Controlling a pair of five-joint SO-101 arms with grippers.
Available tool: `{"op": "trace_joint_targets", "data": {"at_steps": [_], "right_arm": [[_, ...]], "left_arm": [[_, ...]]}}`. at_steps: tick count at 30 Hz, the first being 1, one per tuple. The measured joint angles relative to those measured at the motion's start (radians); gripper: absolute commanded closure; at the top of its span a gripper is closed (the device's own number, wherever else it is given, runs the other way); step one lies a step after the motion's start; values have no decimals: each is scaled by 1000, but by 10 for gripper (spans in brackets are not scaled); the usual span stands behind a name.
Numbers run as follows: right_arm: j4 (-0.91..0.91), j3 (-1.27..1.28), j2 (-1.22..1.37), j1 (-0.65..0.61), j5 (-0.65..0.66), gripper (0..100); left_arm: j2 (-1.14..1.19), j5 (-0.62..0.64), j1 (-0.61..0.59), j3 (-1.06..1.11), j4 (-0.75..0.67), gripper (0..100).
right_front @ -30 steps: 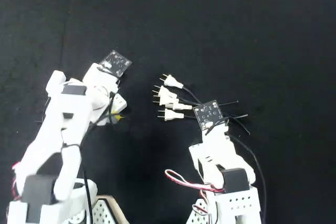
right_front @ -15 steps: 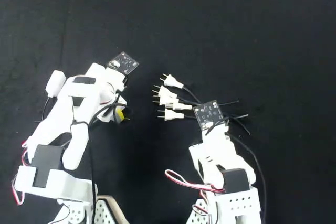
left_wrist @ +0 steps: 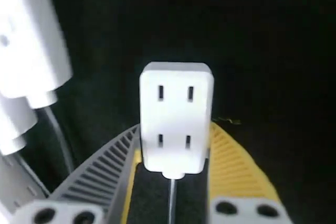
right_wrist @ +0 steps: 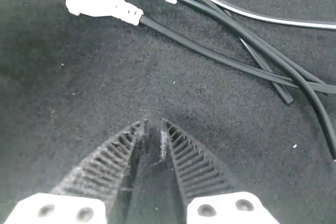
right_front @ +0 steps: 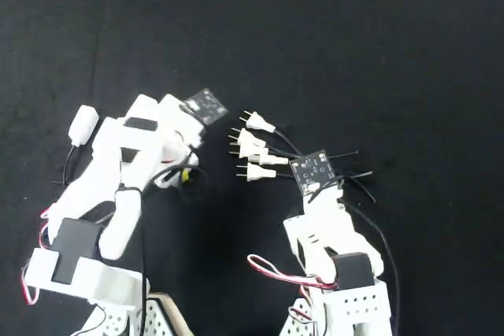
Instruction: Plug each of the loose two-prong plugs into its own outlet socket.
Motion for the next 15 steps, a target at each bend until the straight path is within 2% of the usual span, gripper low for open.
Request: {"op": "trace_joint_targets", "data": {"at_steps": [6, 10, 15], "right_arm": [[0, 0, 0, 0, 0, 959], [0, 0, 0, 0, 0, 959], [0, 0, 0, 0, 0, 959]], "left_arm": [[-172, -32, 87, 138, 46, 873], [-345, -32, 147, 285, 5, 809], [-526, -32, 221, 419, -3, 774]]}}
